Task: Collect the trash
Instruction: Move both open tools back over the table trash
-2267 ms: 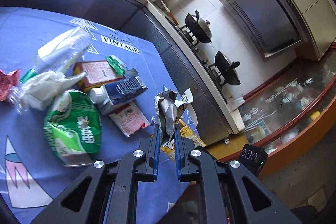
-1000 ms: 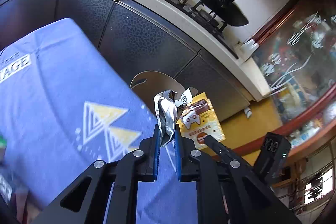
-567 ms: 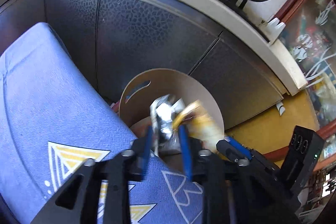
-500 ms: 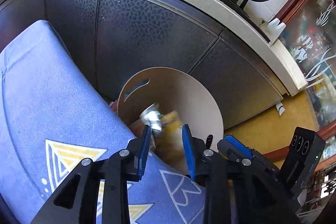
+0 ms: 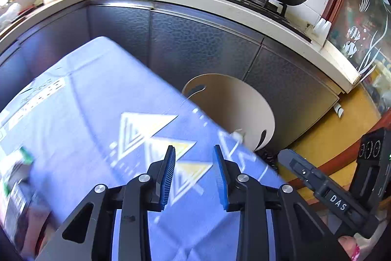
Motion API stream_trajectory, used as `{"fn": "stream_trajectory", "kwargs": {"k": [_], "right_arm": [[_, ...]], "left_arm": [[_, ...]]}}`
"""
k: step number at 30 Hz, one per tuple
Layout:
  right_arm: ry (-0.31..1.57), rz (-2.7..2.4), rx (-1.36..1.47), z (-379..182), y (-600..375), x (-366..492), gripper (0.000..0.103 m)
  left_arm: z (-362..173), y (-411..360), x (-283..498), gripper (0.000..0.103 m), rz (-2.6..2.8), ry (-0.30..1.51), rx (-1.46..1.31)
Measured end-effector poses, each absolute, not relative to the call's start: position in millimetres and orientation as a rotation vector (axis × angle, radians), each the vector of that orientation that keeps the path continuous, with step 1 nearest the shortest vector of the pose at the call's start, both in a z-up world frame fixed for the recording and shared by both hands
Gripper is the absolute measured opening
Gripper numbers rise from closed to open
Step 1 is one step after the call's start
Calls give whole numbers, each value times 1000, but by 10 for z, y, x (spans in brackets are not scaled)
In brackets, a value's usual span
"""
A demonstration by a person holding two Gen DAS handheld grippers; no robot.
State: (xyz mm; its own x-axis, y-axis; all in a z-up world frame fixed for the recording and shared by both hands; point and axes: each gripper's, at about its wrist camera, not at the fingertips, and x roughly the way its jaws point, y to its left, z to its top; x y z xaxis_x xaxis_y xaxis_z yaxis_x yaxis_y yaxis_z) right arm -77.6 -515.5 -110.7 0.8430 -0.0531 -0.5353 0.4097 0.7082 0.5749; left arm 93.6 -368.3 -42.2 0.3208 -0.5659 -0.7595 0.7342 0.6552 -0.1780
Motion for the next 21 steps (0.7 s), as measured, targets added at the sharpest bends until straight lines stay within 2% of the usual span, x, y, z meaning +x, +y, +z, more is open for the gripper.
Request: {"fn": "stream_trajectory", "kwargs": {"k": [9,10,12,21], "right_arm": [[530,-244,729,-963,-4718,-932,34],[531,-240,727,-945,-4672,-945,35],[530,-236,725,-916,-4590,-971,46],[565,-155,645,-789,-4102,-835,46]], "left_arm": [[-324,-3190,644,31,-801,820,254],[-311,-3151,623,31,-798,813,255],[-281,-3062,572,31,-789,796,255],[-226,-2495,446,31,-749,778,205]]}}
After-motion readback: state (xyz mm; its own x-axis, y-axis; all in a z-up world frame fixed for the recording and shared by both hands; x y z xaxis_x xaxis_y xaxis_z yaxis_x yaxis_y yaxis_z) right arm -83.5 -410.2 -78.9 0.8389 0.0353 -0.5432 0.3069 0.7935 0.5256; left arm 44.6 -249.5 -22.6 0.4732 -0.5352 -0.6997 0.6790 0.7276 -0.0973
